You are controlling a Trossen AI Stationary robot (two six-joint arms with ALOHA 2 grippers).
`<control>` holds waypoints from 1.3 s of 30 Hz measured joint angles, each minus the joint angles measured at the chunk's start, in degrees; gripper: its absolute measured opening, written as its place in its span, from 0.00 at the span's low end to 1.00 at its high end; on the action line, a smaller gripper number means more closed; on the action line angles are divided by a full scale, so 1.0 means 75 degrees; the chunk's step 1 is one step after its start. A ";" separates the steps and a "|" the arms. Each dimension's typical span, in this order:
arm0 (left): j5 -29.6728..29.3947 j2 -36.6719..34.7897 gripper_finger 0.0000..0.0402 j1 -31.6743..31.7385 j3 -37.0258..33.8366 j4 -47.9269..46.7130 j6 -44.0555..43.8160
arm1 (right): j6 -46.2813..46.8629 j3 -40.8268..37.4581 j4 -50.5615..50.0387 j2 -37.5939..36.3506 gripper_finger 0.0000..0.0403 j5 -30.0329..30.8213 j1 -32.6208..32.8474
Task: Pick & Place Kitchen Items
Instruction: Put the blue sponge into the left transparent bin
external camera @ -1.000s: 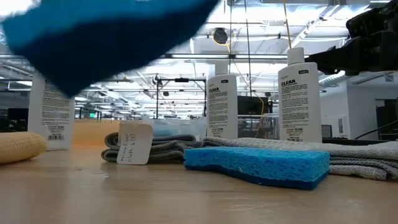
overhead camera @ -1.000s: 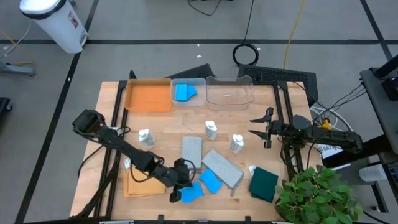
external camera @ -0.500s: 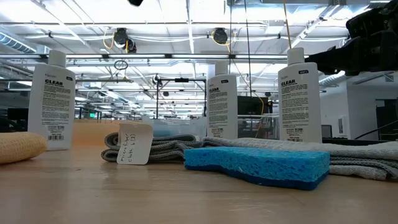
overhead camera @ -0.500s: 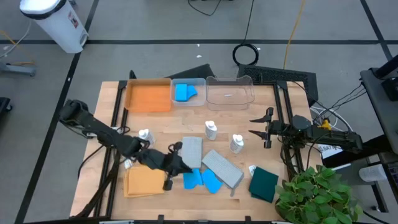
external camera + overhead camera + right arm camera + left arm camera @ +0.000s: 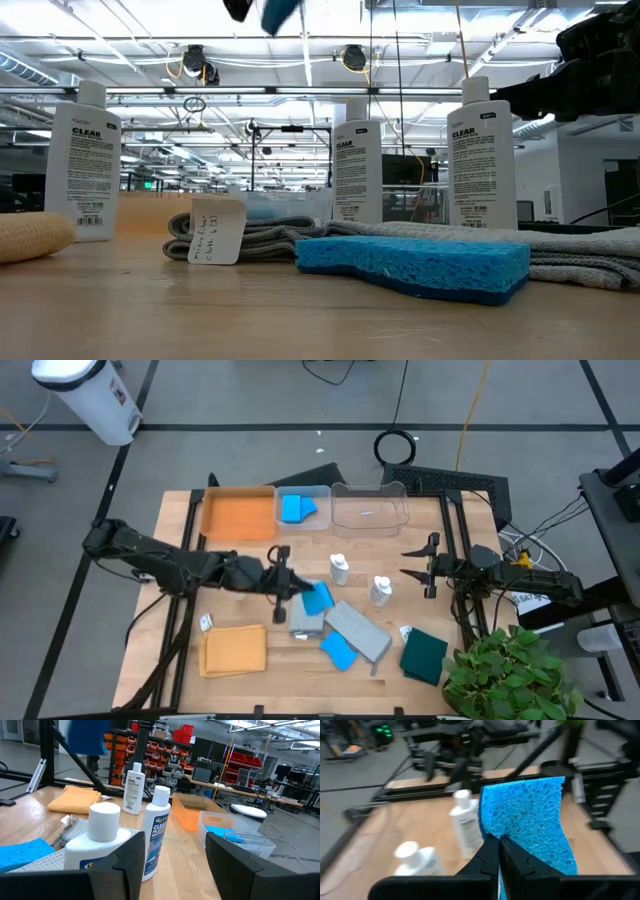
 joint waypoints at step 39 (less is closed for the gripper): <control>0.2210 0.0202 0.02 0.7109 -0.1593 0.2516 -0.1483 | 0.0001 -0.0001 0.0000 0.0000 0.45 0.0002 0.0003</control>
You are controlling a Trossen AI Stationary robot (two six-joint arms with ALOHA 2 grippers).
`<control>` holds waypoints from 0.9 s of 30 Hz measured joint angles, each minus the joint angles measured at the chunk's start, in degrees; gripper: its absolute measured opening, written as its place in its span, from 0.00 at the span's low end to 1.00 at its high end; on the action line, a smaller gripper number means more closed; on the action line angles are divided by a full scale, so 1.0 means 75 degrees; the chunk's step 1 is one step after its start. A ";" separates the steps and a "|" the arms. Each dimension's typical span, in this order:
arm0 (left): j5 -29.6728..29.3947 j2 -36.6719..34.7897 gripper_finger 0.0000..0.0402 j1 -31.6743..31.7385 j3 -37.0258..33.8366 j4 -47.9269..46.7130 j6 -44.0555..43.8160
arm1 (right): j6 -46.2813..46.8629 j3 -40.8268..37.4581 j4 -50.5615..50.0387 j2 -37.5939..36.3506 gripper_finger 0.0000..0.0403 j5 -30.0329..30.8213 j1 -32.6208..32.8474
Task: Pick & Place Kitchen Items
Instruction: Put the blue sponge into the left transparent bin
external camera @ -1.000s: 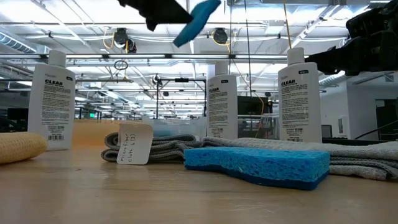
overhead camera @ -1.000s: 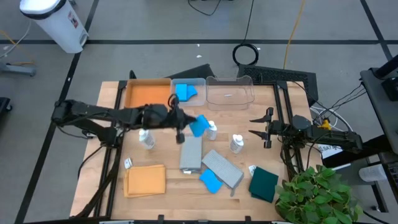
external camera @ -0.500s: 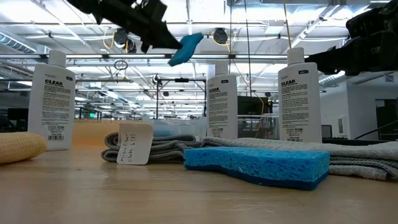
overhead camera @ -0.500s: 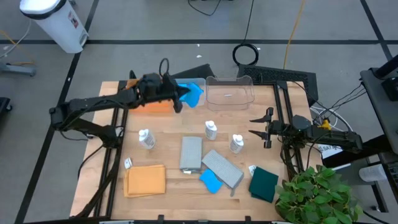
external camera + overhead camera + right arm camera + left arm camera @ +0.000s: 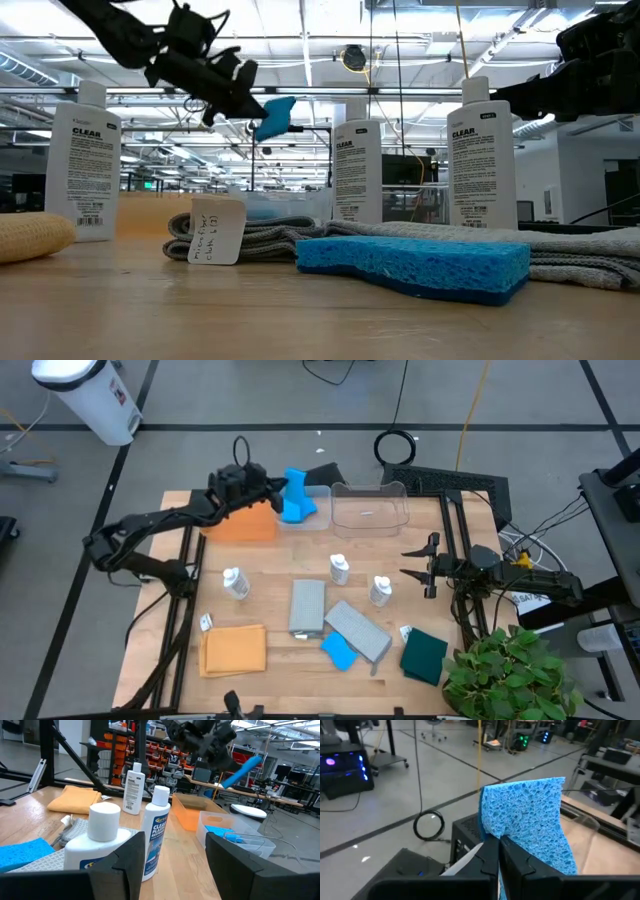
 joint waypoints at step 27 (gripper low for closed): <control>-0.0483 0.2628 0.01 0.0249 -0.0092 0.0480 -0.0879 | -0.0001 0.0003 0.0000 0.0000 0.45 -0.0002 -0.0003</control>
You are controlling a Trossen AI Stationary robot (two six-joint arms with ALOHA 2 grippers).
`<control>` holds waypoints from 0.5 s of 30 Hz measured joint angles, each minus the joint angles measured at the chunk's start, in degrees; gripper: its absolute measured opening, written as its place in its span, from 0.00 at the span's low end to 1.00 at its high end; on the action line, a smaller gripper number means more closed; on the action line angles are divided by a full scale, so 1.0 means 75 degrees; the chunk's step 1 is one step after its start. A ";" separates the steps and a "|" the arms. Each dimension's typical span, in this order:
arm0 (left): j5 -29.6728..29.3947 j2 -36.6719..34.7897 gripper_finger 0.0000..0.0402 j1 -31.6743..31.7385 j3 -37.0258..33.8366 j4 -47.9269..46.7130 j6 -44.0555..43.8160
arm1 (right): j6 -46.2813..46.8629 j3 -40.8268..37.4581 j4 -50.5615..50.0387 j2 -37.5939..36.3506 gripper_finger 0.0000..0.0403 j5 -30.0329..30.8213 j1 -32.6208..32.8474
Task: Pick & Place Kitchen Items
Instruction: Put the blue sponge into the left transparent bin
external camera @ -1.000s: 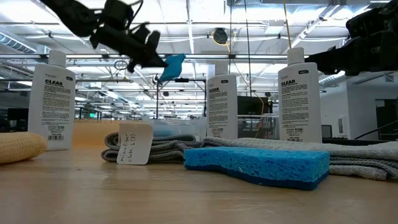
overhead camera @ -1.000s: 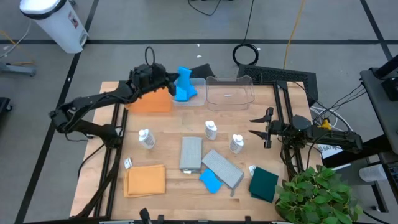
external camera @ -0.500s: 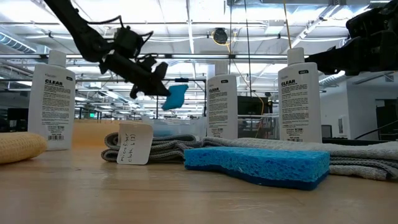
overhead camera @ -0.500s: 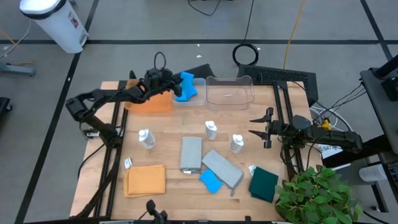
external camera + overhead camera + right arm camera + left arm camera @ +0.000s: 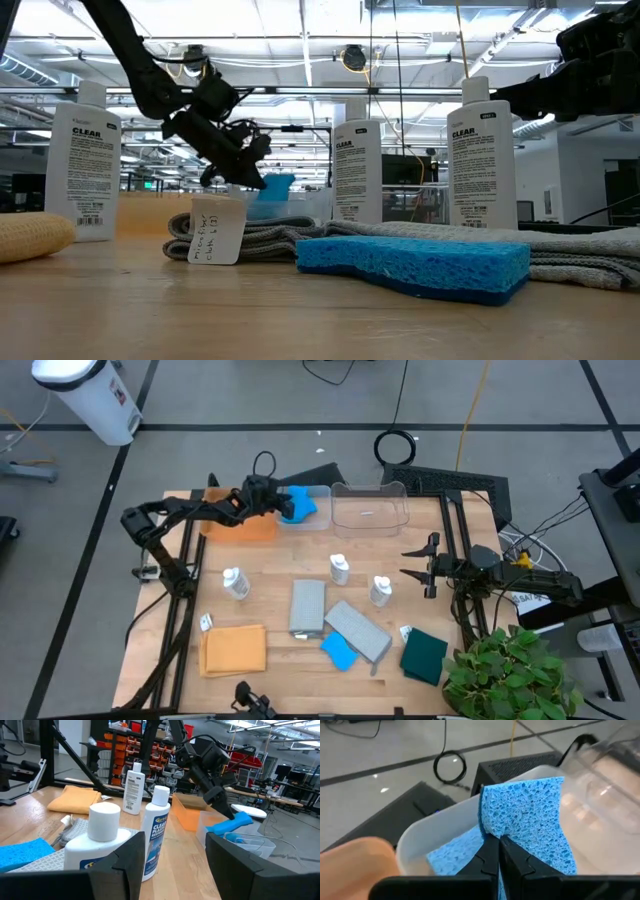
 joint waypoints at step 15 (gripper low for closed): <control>-0.0627 -0.0431 0.01 -0.0511 0.0000 -0.0549 -0.0245 | 0.0001 -0.0002 0.0000 0.0000 0.45 0.0000 0.0002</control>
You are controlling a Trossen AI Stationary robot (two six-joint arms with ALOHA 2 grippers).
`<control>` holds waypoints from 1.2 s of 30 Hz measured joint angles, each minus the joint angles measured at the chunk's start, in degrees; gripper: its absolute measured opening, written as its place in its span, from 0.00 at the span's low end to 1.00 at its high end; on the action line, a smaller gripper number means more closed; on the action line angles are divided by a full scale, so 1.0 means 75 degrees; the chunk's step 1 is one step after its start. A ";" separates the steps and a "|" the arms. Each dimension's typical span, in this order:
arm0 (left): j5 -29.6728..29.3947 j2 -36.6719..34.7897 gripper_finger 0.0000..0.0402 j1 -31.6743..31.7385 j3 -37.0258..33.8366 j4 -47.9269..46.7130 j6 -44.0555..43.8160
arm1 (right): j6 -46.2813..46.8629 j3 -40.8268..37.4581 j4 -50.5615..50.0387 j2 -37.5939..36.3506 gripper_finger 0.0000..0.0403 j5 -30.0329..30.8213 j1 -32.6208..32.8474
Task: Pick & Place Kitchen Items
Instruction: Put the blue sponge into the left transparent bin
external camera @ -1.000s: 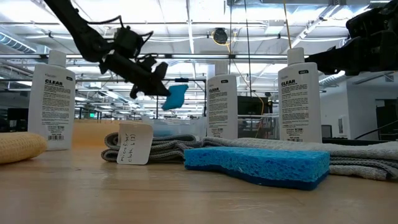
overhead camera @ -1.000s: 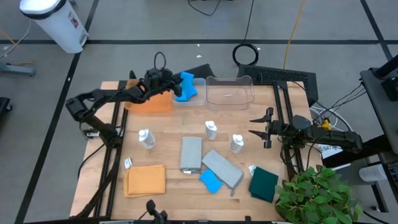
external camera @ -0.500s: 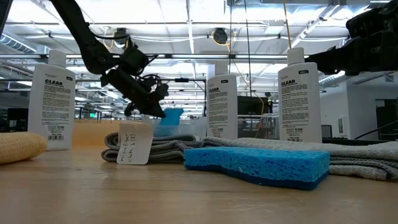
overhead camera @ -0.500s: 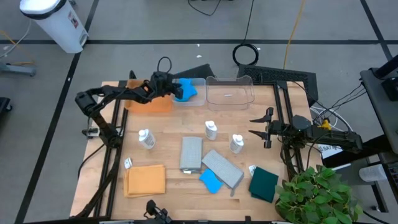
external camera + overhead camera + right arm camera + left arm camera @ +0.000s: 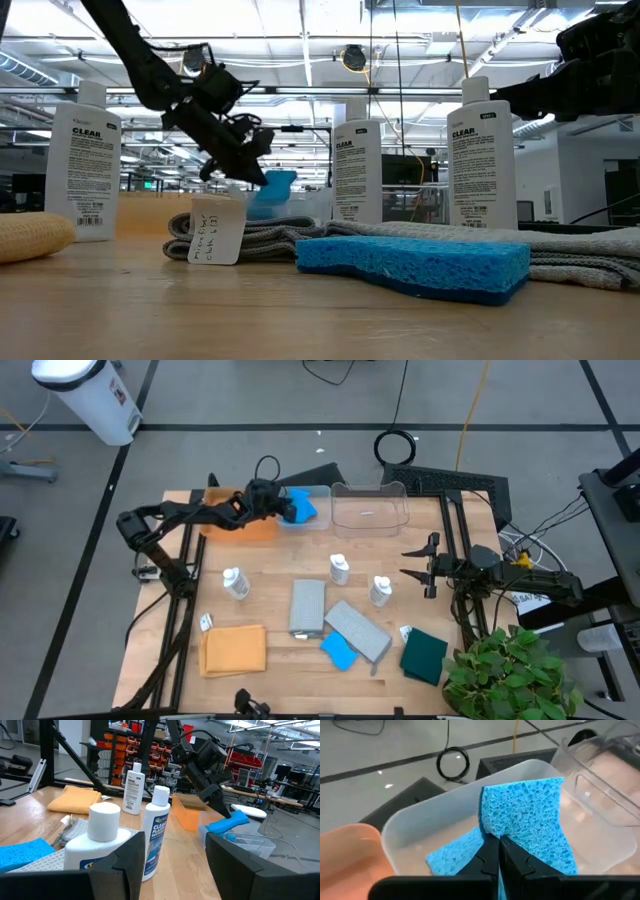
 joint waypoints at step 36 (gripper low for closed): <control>-0.1655 -0.0368 0.34 -0.0541 0.0006 -0.1705 0.0177 | 0.0000 0.0002 0.0002 0.0000 0.45 0.0000 -0.0002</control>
